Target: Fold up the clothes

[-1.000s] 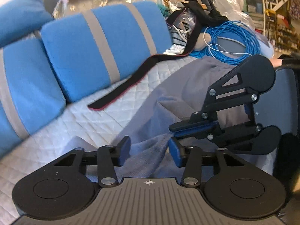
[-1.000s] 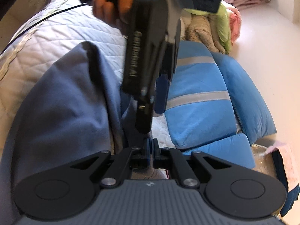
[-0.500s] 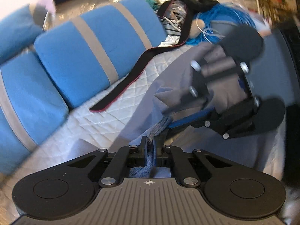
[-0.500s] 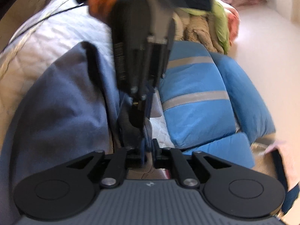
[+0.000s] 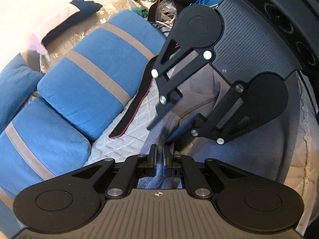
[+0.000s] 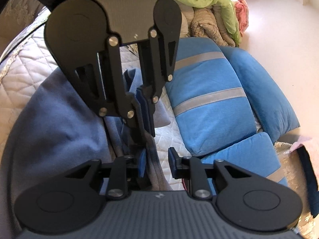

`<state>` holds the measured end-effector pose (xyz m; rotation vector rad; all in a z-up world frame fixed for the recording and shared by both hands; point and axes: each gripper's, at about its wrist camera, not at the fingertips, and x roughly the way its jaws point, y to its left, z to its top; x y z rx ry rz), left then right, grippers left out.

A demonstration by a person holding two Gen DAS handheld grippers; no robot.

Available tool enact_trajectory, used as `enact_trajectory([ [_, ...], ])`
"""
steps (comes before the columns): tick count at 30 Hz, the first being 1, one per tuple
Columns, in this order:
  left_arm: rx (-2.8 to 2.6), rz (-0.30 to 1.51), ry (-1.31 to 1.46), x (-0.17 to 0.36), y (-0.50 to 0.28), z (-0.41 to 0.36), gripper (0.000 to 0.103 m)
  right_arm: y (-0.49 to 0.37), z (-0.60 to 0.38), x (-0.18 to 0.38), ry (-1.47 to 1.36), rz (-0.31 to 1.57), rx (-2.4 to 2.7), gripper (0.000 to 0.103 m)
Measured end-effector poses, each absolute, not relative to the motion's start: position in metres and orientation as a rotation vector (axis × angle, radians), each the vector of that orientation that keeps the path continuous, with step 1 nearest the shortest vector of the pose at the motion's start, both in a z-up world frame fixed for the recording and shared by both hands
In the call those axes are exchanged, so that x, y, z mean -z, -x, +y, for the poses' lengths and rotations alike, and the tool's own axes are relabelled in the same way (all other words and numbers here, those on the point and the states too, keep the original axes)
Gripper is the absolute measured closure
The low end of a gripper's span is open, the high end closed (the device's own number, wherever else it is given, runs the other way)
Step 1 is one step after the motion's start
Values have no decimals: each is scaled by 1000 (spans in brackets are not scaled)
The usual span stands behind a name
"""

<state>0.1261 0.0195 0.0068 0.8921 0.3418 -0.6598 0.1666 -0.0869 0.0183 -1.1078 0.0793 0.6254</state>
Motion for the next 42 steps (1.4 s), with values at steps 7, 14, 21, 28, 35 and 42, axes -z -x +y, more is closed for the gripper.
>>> enact_trajectory([
  [7, 576, 248, -811, -14, -122, 31, 81, -168, -85, -18, 1134, 61, -577, 90],
  [14, 473, 186, -718, -21, -117, 42, 55, -190, -109, -28, 1092, 77, -415, 98],
  [21, 419, 282, -741, 0, -124, 38, 55, -207, -158, -39, 1009, 151, -278, 98],
  [28, 387, 362, -835, 22, -131, 34, 55, -217, -198, -29, 1005, 208, -164, 98],
  [35, 407, 381, -804, 26, -138, 21, 55, -222, -226, -31, 964, 241, -64, 98],
  [42, 498, 424, -875, 39, -142, 1, 55, -229, -238, -27, 950, 269, -32, 96],
])
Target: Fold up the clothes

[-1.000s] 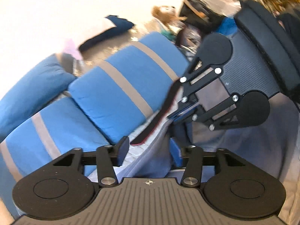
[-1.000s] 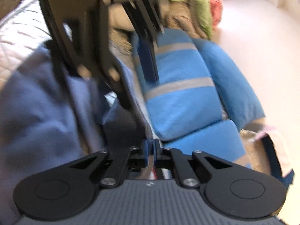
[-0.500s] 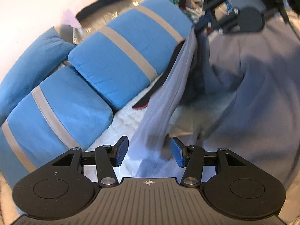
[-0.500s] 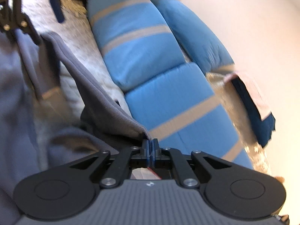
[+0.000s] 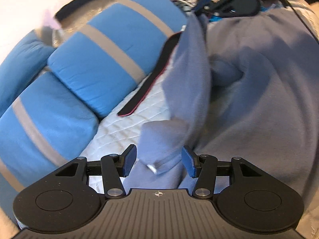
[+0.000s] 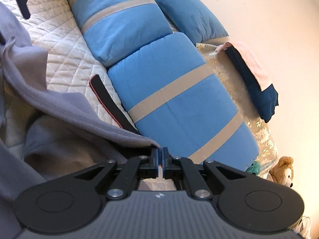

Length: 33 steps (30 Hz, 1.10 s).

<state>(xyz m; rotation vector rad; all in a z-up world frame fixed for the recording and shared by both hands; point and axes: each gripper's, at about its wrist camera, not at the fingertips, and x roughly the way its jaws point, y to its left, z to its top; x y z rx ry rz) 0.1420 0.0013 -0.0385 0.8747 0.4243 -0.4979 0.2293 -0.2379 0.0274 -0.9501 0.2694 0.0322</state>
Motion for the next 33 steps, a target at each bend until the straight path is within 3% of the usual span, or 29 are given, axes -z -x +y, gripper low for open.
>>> enact_trajectory([
  [13, 605, 416, -909, 41, -149, 5, 56, -231, -246, -25, 943, 290, -40, 87],
  [19, 590, 420, -1099, 57, -145, -11, 73, -230, -246, -26, 938, 292, -41, 85],
  [24, 581, 387, -1210, 67, -140, -18, 74, -230, -246, -25, 937, 294, -41, 83],
  [33, 593, 355, -1320, 79, -135, -26, 88, -232, -247, -25, 935, 301, -40, 81],
])
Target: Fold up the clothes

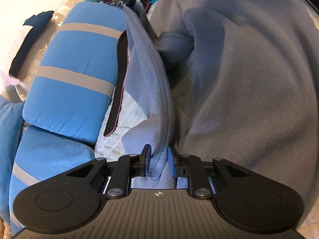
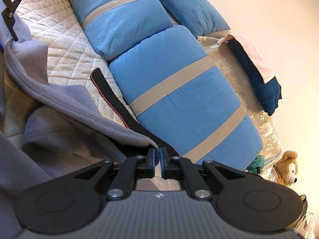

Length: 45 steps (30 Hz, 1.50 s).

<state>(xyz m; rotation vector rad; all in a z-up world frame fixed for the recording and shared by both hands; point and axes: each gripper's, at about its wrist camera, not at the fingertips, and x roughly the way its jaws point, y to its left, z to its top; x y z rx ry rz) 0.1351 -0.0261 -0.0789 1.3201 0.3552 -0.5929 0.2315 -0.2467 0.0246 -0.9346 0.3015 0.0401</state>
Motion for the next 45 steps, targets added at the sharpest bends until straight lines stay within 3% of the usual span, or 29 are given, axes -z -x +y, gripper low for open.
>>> enact_trajectory([
  [4, 581, 348, -1341, 80, -134, -25, 96, -232, -248, -24, 934, 309, -40, 80],
  [21, 345, 310, -1341, 32, -171, 43, 97, -212, -217, -41, 844, 257, -201, 79],
  [22, 334, 320, -1346, 26, -177, 51, 97, -210, -213, -44, 819, 257, -234, 77],
  [24, 312, 338, -1354, 16, -192, 69, 97, -207, -207, -51, 753, 255, -285, 55],
  [29, 232, 352, -1405, -8, -226, 115, 98, -194, -192, -68, 638, 189, -361, 30],
  [34, 127, 316, -1456, -11, -247, 160, 98, -187, -186, -81, 554, 136, -368, 24],
  [45, 293, 516, -1459, 72, -187, 191, 98, -191, -180, -57, 673, 178, -365, 23],
])
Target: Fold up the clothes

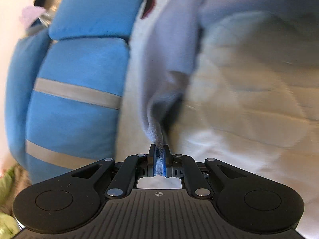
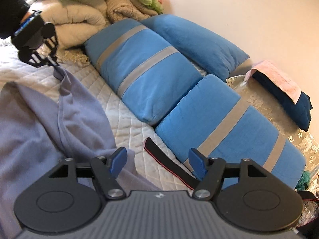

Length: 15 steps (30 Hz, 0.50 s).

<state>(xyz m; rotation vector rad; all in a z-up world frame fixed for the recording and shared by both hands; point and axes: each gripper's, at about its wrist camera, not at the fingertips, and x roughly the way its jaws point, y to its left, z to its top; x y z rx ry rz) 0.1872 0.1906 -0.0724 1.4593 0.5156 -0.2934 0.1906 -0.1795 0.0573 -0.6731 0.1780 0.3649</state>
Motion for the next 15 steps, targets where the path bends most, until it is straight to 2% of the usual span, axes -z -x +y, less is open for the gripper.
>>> enact_trajectory([
  [6, 273, 571, -1358, 77, -187, 190, 97, -190, -177, -49, 693, 198, -365, 23],
  [9, 314, 612, -1207, 55, -190, 193, 92, -189, -176, -45, 711, 201, -365, 23],
  [10, 348, 638, -1121, 43, -192, 196, 88, -189, -176, -44, 713, 202, -365, 23],
  [11, 377, 658, -1032, 30, -195, 200, 75, -189, -176, -44, 714, 203, -364, 23],
  [13, 386, 654, -800, 2, -203, 216, 56, -189, -177, -43, 714, 204, -360, 22],
  [15, 343, 624, -573, -22, -214, 234, 52, -190, -178, -43, 713, 206, -357, 22],
])
